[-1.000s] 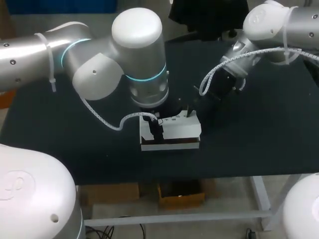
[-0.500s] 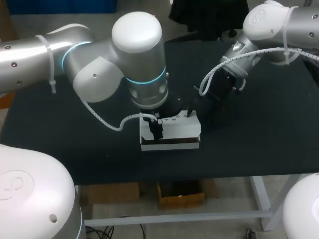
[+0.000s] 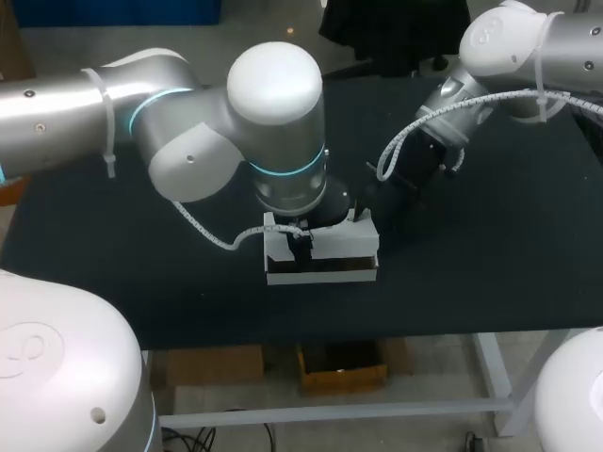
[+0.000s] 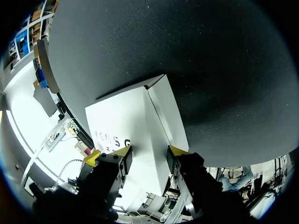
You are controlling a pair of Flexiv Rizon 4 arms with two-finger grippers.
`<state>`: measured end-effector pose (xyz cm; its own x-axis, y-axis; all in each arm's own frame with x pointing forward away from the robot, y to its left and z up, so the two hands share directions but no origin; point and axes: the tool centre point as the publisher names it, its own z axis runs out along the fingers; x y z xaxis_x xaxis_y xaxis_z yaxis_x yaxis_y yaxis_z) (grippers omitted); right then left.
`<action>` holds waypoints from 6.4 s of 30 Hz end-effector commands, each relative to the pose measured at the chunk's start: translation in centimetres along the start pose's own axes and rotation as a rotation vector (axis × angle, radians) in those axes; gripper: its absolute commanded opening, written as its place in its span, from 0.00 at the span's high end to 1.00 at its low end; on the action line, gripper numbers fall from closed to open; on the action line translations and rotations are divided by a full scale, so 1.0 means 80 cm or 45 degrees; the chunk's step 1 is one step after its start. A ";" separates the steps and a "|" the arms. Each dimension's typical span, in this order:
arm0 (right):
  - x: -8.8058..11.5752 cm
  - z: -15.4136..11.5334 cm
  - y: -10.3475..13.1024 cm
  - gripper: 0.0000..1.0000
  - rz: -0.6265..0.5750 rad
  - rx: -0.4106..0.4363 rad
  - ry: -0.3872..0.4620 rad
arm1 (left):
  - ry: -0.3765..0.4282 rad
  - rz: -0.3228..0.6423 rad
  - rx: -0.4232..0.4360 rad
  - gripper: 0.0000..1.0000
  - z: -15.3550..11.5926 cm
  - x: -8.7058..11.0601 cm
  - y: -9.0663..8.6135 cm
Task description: Assemble the packaging by folding the flat box into shape, placing the metal phone stand inside, and closing the box properly
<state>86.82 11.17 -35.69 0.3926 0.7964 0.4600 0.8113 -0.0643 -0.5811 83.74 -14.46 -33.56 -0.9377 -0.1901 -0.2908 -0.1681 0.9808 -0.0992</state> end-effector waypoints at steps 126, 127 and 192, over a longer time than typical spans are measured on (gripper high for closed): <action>-0.014 0.003 -0.047 1.00 -0.099 -0.104 -0.002 | -0.268 -0.019 -0.090 0.57 0.042 0.024 -0.007; -0.013 0.004 -0.046 1.00 -0.099 -0.102 -0.005 | -0.269 -0.018 -0.090 0.57 0.042 0.024 -0.007; -0.022 0.023 -0.048 1.00 -0.118 -0.082 -0.024 | -0.302 -0.007 -0.057 0.54 0.024 0.033 -0.004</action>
<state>82.28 11.20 -35.49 0.3067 0.8127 0.4955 0.8707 -0.0294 -0.4909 82.40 -15.63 -36.35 -0.8449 -0.1947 -0.4982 -0.1924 0.9797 -0.0566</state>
